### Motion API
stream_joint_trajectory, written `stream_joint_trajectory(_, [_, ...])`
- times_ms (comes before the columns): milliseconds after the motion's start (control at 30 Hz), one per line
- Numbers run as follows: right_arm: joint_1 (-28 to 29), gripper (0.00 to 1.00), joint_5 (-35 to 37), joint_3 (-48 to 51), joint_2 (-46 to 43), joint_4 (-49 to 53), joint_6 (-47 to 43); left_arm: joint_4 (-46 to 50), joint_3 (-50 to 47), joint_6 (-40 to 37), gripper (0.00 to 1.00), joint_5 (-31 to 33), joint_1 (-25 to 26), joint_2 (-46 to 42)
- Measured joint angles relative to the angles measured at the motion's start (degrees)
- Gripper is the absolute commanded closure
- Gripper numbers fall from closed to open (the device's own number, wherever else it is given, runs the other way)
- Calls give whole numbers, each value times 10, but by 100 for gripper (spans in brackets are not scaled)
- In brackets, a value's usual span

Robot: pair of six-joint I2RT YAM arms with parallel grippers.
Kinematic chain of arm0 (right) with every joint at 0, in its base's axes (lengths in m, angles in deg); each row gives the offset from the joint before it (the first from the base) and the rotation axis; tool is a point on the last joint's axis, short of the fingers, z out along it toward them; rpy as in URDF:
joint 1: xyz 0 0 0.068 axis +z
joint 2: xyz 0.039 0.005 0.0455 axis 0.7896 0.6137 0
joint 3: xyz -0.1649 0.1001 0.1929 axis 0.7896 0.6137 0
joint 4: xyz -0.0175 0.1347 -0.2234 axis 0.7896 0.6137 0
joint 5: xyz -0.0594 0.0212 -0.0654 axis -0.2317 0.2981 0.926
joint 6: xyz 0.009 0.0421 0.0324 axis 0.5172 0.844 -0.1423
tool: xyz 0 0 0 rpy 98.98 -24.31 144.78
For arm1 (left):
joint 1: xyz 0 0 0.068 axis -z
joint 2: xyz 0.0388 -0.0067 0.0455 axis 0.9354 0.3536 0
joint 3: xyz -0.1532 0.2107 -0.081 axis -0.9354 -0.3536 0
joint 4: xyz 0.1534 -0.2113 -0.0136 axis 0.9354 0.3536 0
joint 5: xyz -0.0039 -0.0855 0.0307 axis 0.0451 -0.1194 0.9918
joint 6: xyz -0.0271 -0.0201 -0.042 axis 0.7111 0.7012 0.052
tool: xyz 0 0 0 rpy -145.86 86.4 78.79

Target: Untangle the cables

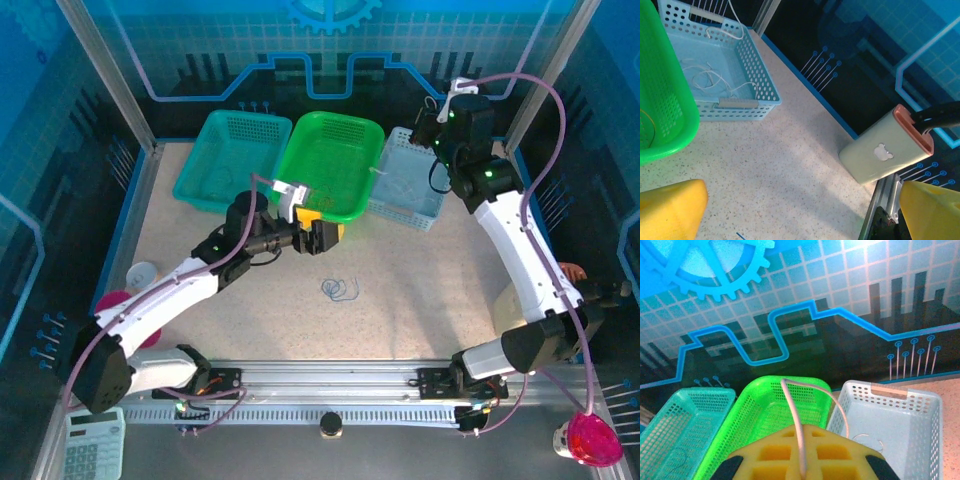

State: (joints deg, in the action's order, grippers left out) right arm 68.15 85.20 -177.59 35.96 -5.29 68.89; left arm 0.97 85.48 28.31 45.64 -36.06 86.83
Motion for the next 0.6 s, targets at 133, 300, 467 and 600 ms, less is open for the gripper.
stream_joint_trajectory(133, [-1,100,23,2,20,-9,3,12,0,3,1,13,0,-17])
stream_joint_trajectory(300, [-2,100,53,8,61,-15,14,23,0,5,1,23,0,-26])
stream_joint_trajectory(467, [-5,100,74,38,106,-15,35,24,0,15,1,27,-1,-37])
stream_joint_trajectory(600, [-9,89,74,51,159,-2,45,25,0,19,1,30,-1,-45])
